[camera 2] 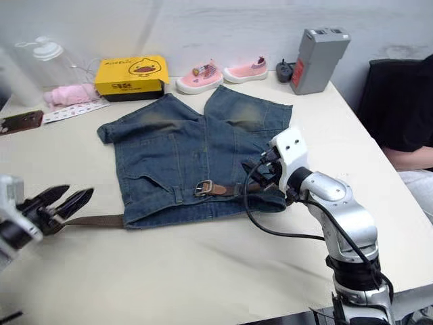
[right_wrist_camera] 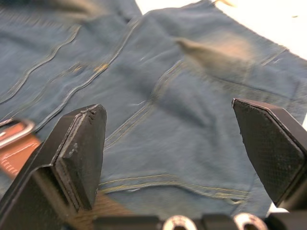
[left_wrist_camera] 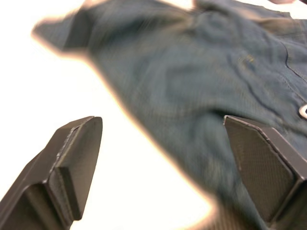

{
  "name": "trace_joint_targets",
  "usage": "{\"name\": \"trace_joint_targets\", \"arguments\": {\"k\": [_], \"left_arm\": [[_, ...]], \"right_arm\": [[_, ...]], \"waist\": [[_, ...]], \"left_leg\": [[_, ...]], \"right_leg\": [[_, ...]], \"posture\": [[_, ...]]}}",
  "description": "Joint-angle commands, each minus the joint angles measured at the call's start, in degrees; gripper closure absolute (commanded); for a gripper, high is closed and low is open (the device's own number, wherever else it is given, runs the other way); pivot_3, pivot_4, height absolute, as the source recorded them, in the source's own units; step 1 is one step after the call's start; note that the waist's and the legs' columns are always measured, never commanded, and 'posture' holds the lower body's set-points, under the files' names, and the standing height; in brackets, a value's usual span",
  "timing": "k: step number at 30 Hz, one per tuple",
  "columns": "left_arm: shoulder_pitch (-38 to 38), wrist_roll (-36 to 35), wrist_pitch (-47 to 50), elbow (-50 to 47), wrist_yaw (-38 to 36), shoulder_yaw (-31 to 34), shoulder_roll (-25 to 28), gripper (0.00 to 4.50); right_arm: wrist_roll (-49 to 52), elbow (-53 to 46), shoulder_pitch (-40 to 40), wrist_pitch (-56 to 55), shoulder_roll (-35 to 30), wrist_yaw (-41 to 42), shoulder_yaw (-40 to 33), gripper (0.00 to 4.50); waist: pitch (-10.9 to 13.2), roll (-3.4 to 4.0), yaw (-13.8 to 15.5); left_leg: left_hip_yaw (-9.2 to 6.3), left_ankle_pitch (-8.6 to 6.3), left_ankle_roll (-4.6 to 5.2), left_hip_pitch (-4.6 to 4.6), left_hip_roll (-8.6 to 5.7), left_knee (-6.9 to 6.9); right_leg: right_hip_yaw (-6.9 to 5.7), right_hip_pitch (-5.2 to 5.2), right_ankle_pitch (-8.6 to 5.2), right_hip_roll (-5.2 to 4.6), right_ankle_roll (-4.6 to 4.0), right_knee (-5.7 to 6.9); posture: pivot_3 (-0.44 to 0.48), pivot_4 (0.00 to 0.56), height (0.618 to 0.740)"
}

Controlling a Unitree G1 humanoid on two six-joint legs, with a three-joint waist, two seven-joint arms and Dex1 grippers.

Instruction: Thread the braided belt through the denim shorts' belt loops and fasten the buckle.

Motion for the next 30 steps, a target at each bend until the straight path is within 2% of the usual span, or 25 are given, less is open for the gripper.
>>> {"name": "trace_joint_targets", "arguments": {"k": [1,2,3,4,6,9,18,22,27,30], "left_arm": [[4.42,-6.29,4.65,-2.34,0.51,8.45,0.78,0.1],[5.83,-8.61,5.96,-2.83,0.35,10.17,0.57,0.1],[6.99,-11.55,7.57,-3.07,0.46,11.97,0.19,0.1],[8.75,-15.24,9.46,-3.39,0.47,13.68,-0.4,0.1],[13.38,-21.05,12.43,-4.3,0.1,15.59,-1.56,0.1],[15.93,-23.8,15.04,-1.85,4.7,16.08,-1.98,0.1],[4.51,-31.37,19.25,6.62,26.34,11.93,-2.24,0.1],[-5.65,-34.23,19.0,14.54,39.27,8.75,-3.7,0.1],[-11.46,-32.66,17.69,20.99,49.62,7.52,-4.4,0.1],[-11.77,-32.78,18.48,22.44,51.93,6.09,-4.35,0.1]], "right_arm": [[2.5,-4.5,0.42,-0.08,-1.91,3.38,1.49,0.04],[3.56,-5.3,0.9,-0.16,-2.39,4.65,1.72,0.04],[4.73,-6.05,1.27,-0.3,-2.43,5.54,1.65,0.04],[6.12,-6.76,1.74,-0.31,-2.42,6.45,1.51,0.04],[7.47,-8.5,3.26,-1.38,-4.15,9.25,2.43,0.04],[7.9,-9.75,4.55,-1.78,-5.89,10.62,3.82,0.04],[8.65,-11.46,6.27,-2.15,-6.95,11.3,5.08,0.04],[8.3,-12.39,6.35,-2.0,-7.13,10.59,4.96,0.04],[8.21,-12.92,5.88,-1.31,-7.18,9.51,4.67,0.04],[8.78,-13.47,5.3,-0.45,-7.17,8.76,4.12,0.04]], "waist": [[0.12,0.14,0.12],[0.27,0.15,0.7],[0.38,0.02,1.58],[0.51,-0.01,2.24],[0.69,-0.03,3.31],[0.8,-0.03,3.96],[0.86,-0.19,4.3],[0.87,-0.23,4.39],[0.84,-0.26,4.55],[0.84,-0.14,4.44]], "left_leg": [[-0.63,0.07,0.08,-0.05,-0.58,-0.01],[-1.6,0.15,0.33,-0.14,-1.14,-0.07],[-1.76,0.2,0.12,-0.13,-1.33,0.26],[-1.67,0.18,0.12,-0.16,-1.4,0.34],[-1.69,0.19,0.1,-0.13,-1.48,0.36],[-1.68,0.17,0.1,-0.07,-1.52,0.37],[-1.65,0.19,0.05,0.04,-1.5,0.3],[-1.55,0.17,0.04,0.11,-1.52,0.25],[-1.46,0.19,0.04,0.18,-1.56,0.27],[-1.43,0.25,-0.06,0.29,-1.53,0.25]], "right_leg": [[-0.23,0.3,-0.21,-0.3,0.23,0.12],[-0.32,0.75,-0.76,-0.71,0.67,0.23],[0.73,0.28,-0.94,-0.69,0.76,0.7],[1.34,0.49,-1.21,-0.61,0.91,0.84],[1.6,0.52,-1.23,-0.61,0.95,0.73],[1.71,0.64,-1.23,-0.6,0.96,0.41],[1.77,0.65,-1.22,-0.53,0.97,0.5],[1.91,0.63,-1.22,-0.49,0.98,0.49],[2.04,0.64,-1.21,-0.53,1.0,0.67],[2.09,0.64,-1.21,-0.52,0.99,0.71]], "posture": [[0.0,0.15,0.658],[0.0,0.15,0.658],[0.0,0.15,0.658],[0.0,0.15,0.658],[0.0,0.15,0.658],[0.0,0.15,0.658],[0.0,0.15,0.658],[0.0,0.15,0.658],[0.0,0.15,0.658],[0.0,0.15,0.658]]}}
